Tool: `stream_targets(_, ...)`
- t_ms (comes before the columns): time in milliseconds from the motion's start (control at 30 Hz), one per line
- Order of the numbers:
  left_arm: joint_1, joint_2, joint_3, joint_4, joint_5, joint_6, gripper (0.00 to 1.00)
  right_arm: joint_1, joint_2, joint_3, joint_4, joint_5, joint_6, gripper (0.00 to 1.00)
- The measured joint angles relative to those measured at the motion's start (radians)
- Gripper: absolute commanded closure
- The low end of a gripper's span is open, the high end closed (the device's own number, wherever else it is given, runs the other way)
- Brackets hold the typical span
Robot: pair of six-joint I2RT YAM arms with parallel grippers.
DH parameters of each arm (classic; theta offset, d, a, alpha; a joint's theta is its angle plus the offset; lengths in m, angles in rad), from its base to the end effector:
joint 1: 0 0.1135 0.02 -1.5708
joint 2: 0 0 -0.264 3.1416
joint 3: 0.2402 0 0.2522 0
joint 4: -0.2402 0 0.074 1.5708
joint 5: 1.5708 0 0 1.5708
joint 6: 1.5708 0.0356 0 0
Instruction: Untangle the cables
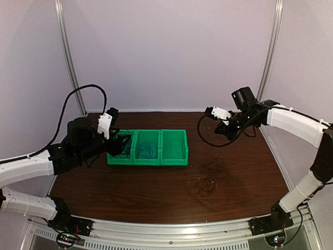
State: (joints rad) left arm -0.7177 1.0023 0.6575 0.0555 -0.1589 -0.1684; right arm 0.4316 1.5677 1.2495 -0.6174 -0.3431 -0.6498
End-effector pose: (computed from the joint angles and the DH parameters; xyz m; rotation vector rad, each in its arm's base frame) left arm 0.1795 -0.1492 0.2785 0.4023 1.8389 -0.4656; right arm 0.2987 0.1508 0.2713 -1.3841 2.0336 0.3351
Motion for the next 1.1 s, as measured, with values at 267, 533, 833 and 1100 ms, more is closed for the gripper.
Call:
stream_targets(267,-0.312,0.412,0.300,0.234,-0.004,0.007,0.33,0.010,-0.277,0.132,-0.056,-0.098,0.044,1.00)
stream_targets(533,-0.425,0.896,0.692,0.508,0.017,0.000,0.42,0.015,-0.326,0.260,-0.149,-0.213,0.080,1.00)
stream_targets(833,-0.423,1.231,0.893,0.656,0.024,-0.016,0.75,-0.046,-0.277,0.608,-0.206,-0.383,0.117,1.00)
stream_targets(1100,-0.423,1.411,0.956,0.700,0.106,-0.094,0.80,-0.190,-0.178,0.964,-0.155,-0.560,0.224,1.00)
